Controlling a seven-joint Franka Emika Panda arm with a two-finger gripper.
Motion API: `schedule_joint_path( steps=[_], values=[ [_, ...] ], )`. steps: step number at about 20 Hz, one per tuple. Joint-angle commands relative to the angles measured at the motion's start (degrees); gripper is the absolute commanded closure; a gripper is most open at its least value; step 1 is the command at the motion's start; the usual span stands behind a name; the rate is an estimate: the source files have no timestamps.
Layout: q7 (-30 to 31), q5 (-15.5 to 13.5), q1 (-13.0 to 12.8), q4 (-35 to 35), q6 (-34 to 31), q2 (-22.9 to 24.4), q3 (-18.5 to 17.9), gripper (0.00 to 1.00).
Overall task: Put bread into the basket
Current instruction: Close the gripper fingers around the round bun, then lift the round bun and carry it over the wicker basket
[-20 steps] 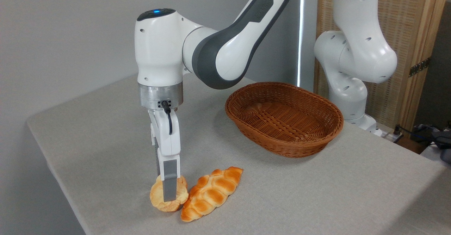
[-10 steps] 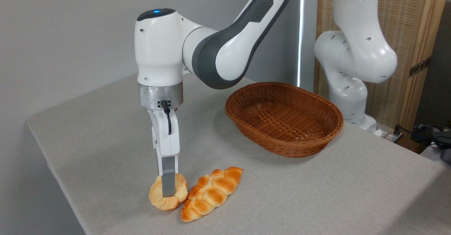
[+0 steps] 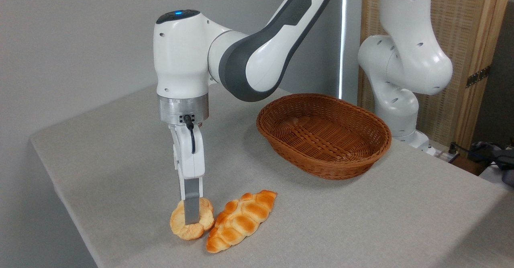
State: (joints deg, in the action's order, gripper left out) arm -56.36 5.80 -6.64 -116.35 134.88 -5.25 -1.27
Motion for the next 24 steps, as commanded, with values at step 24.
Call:
schedule_joint_path(
  steps=[24],
  values=[
    [-0.95,-10.11,-0.40,7.29,-35.99,14.99,-0.84,0.80]
  ],
)
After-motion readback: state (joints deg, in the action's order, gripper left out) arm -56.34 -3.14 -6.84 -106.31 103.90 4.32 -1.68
